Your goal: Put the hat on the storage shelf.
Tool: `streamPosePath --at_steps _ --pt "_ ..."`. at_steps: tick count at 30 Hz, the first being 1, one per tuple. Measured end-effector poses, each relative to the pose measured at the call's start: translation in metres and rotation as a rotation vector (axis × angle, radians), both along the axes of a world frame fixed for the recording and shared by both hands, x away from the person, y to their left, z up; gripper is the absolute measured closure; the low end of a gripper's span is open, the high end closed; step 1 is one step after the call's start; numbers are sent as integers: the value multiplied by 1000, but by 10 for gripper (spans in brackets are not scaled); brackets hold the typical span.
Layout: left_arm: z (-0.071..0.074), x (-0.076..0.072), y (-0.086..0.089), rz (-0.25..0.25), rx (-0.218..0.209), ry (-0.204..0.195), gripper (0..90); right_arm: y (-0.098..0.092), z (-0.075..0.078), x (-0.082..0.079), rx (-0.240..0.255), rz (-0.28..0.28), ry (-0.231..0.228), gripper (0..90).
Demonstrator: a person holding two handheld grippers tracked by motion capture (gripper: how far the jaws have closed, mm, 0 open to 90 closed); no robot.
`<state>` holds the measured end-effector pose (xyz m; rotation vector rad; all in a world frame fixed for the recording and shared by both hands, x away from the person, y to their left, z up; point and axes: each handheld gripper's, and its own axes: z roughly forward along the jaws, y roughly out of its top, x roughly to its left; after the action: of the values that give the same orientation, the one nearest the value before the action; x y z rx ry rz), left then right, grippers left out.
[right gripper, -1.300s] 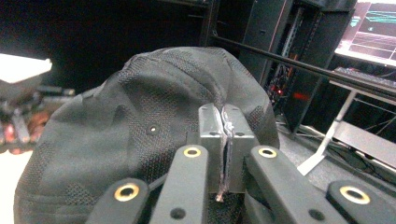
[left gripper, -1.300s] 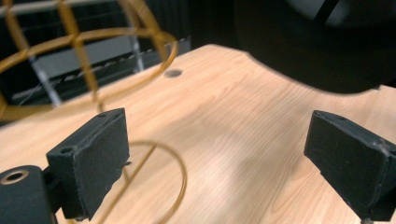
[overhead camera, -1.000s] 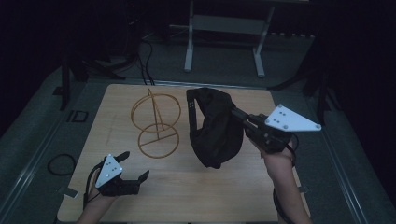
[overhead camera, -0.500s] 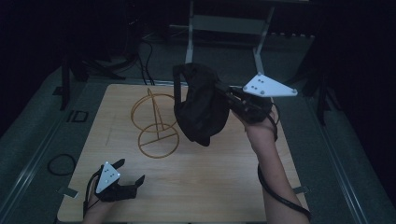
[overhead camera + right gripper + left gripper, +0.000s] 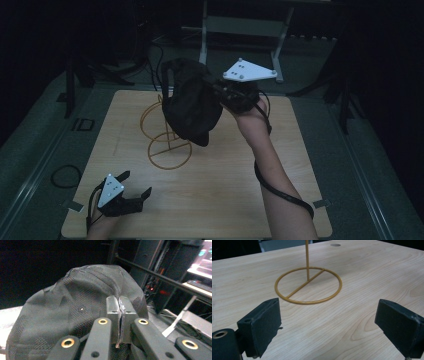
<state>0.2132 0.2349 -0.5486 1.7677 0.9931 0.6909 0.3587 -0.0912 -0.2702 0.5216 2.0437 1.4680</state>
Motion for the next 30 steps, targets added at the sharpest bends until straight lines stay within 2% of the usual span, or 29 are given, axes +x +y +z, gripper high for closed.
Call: streamPosePath --at_steps 8,19,22,30 --pt "-4 0 -2 -16 14 11 73 27 -15 13 -26 32 57 883" --pt "-5 0 -1 -22 9 17 73 59 -43 28 -63 63 151 882" --pt "-5 0 -1 -23 4 14 73 67 -50 30 -84 67 168 882" --pt "-4 0 1 -20 -1 14 73 81 -63 37 -103 92 229 881"
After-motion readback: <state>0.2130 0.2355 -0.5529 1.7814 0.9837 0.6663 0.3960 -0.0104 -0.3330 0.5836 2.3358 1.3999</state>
